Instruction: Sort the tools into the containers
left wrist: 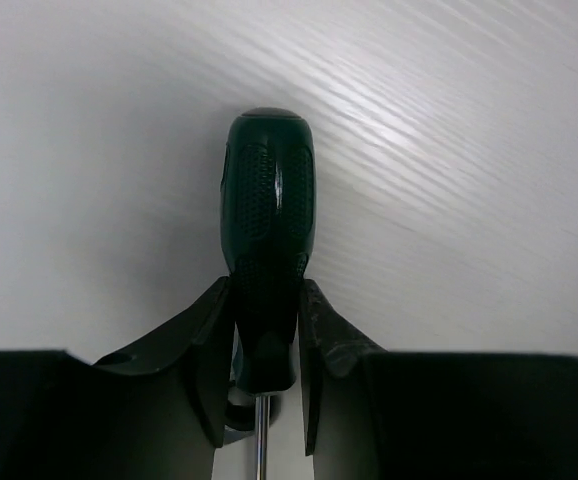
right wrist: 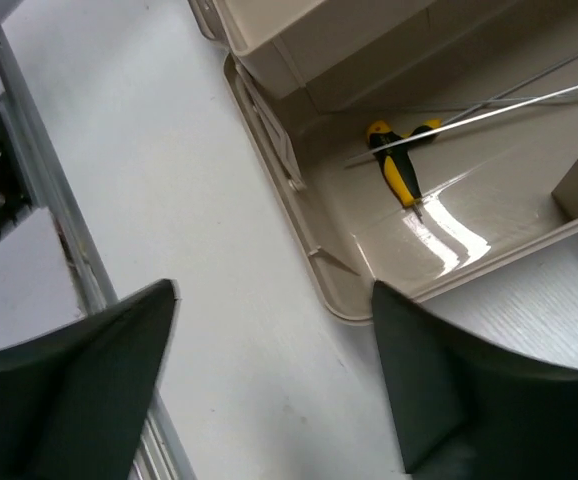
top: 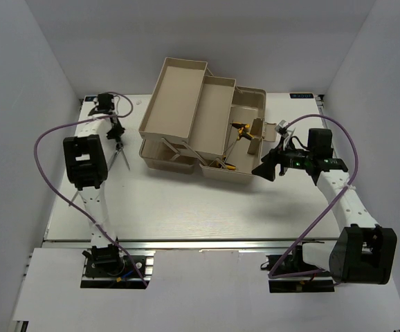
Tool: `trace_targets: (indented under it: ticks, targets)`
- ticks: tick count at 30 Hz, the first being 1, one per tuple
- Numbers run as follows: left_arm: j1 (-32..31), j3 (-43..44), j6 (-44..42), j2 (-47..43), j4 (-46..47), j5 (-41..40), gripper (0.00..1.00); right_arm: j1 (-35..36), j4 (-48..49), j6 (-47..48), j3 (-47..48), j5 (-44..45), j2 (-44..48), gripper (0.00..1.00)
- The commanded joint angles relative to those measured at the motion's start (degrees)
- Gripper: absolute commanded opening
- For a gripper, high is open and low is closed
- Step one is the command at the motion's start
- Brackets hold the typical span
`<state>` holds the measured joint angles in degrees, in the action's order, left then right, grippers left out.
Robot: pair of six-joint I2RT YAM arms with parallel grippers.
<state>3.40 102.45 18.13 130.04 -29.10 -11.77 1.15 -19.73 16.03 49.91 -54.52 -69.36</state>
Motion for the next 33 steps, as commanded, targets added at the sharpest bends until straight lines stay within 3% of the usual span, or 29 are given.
trace_targets:
  ticks: [1,6,9,11,12,15,19,24,27,33]
  targets:
    - [4.59,-0.31,2.7,-9.52,-1.58,2.7,0.0,-0.35,0.21,1.89,-1.21,-1.28,2.47,0.89]
    - [4.69,-12.51,4.63,-24.72,3.95,5.97,0.0,-0.44,3.99,0.84,-4.21,-0.94,4.94,0.89]
    - [4.07,-22.37,5.34,-35.53,8.09,4.48,0.0,-0.44,0.93,4.42,-2.98,-1.72,3.98,0.89]
    - [3.9,-26.32,5.07,-40.37,9.15,4.39,0.0,-0.53,-1.71,6.28,-1.67,-3.47,3.36,0.8]
    - [3.72,-27.21,4.72,-44.83,9.59,5.0,0.0,-0.53,-2.15,6.9,-1.48,-3.92,3.1,0.73]
    - [3.46,-28.19,2.97,-51.96,12.39,9.98,0.0,-0.53,-4.09,7.0,0.01,-5.68,1.69,0.0]
    - [2.49,-24.95,0.86,-56.46,13.72,19.05,0.0,-0.45,-5.94,6.82,1.94,-7.09,0.19,0.0]
    - [-2.32,-18.44,3.39,-54.64,16.61,28.11,0.0,-0.44,-6.73,6.91,3.17,-7.0,0.02,0.0]
    - [-9.78,-12.47,5.59,-48.84,18.98,27.33,0.0,-0.27,-6.38,6.47,2.83,-7.44,0.28,0.0]
    - [-13.94,0.18,11.31,-36.27,26.29,25.66,0.0,-0.27,-5.5,5.41,0.54,-7.0,2.74,0.0]
